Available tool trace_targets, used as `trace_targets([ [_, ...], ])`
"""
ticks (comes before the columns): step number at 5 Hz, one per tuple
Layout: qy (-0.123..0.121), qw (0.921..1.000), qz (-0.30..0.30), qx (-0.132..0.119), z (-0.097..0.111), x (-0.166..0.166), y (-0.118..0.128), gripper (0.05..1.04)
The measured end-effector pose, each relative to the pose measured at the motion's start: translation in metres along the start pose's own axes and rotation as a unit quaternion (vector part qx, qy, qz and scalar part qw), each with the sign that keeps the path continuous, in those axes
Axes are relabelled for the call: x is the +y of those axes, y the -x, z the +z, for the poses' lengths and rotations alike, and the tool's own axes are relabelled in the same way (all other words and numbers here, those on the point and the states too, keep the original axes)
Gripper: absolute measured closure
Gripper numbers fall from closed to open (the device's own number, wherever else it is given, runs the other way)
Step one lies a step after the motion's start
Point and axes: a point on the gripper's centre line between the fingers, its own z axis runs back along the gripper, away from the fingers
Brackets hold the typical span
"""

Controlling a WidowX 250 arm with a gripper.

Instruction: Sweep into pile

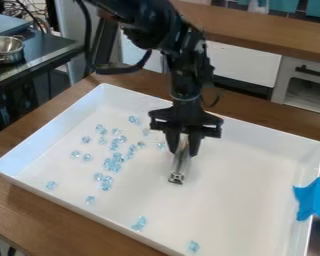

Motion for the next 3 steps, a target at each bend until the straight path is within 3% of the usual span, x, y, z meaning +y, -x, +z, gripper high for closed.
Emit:
trace_targets([
  [2, -0.006, 0.9994, 0.034, 0.007, -0.001, 0.019, -0.007, 0.716],
  [3, -0.015, 0.9981, 0.059, 0.013, -0.001, 0.044, -0.012, 0.716],
])
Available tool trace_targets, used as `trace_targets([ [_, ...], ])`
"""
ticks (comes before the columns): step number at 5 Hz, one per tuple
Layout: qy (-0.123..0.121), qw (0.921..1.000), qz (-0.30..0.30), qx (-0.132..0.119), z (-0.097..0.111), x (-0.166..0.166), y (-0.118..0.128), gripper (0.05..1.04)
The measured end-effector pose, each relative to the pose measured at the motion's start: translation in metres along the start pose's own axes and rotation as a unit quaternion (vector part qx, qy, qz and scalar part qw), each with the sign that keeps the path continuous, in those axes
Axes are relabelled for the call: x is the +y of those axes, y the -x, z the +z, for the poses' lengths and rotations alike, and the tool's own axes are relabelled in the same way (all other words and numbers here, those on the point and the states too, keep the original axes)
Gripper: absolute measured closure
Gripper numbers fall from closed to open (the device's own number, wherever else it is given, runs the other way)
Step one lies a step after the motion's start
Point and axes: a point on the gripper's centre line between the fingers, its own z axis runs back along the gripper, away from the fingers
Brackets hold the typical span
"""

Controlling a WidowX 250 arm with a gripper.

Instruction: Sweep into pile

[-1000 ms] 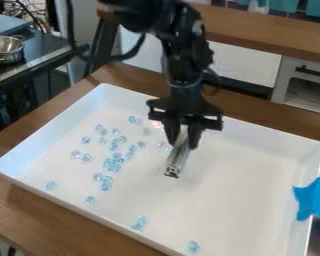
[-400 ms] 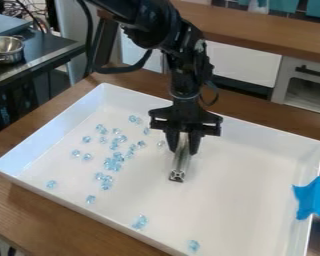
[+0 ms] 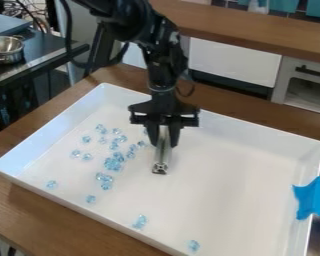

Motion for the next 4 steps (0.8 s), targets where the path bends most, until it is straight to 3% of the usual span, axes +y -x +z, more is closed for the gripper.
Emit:
trace_targets([
  [2, -0.008, 0.9996, 0.023, -0.016, -0.003, 0.041, -0.014, 0.716],
  [4, -0.024, 0.9976, 0.058, -0.028, -0.003, 0.069, -0.012, 0.716],
])
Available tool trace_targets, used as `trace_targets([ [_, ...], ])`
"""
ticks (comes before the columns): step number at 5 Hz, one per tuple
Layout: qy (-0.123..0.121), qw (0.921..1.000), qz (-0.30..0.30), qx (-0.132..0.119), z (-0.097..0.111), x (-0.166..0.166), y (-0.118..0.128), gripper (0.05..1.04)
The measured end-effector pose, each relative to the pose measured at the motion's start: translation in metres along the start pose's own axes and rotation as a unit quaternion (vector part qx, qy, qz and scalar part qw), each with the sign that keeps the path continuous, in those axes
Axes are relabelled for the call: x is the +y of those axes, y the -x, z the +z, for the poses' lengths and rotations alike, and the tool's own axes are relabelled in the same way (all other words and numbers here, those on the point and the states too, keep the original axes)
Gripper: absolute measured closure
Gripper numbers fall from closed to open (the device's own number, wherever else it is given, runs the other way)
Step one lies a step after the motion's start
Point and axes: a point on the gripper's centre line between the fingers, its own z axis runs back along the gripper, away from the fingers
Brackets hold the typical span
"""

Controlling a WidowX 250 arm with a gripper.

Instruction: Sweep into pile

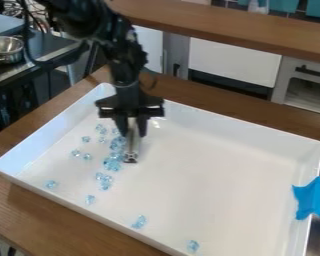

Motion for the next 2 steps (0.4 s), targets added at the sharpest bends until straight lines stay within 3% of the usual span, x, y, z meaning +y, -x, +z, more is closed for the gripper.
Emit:
trace_targets([
  [2, -0.034, 0.9963, 0.078, -0.006, 0.004, 0.038, 0.001, 0.716],
])
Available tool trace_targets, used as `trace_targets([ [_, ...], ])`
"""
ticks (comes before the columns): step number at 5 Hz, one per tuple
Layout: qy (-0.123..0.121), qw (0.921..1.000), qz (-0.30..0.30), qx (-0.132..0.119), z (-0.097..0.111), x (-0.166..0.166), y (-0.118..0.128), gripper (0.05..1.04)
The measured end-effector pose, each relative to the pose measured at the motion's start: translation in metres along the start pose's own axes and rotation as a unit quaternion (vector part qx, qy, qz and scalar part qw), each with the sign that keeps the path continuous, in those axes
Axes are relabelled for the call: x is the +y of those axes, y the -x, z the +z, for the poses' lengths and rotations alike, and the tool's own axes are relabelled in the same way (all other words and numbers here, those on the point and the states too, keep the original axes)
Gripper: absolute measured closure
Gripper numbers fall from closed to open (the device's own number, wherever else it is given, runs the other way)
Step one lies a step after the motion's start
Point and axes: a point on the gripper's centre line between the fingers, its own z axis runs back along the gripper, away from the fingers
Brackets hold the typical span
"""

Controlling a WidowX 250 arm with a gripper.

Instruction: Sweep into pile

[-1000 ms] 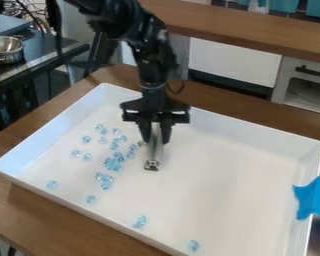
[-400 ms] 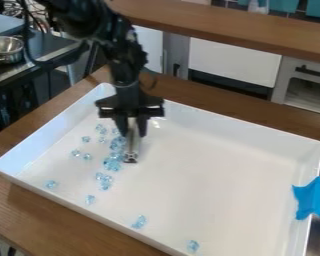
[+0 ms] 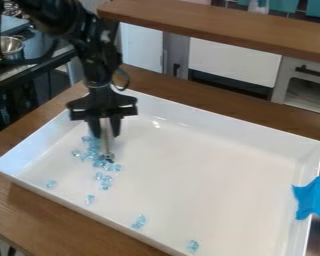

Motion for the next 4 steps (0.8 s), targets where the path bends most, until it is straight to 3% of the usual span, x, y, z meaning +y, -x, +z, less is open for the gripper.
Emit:
trace_targets([
  [2, -0.029, 0.9992, 0.028, 0.005, 0.001, 0.02, 0.003, 0.716],
  [3, -0.03, 0.9984, 0.048, 0.007, 0.005, 0.022, 0.008, 0.716],
  [4, 0.037, 0.9978, 0.055, -0.005, 0.044, -0.001, 0.009, 0.716],
])
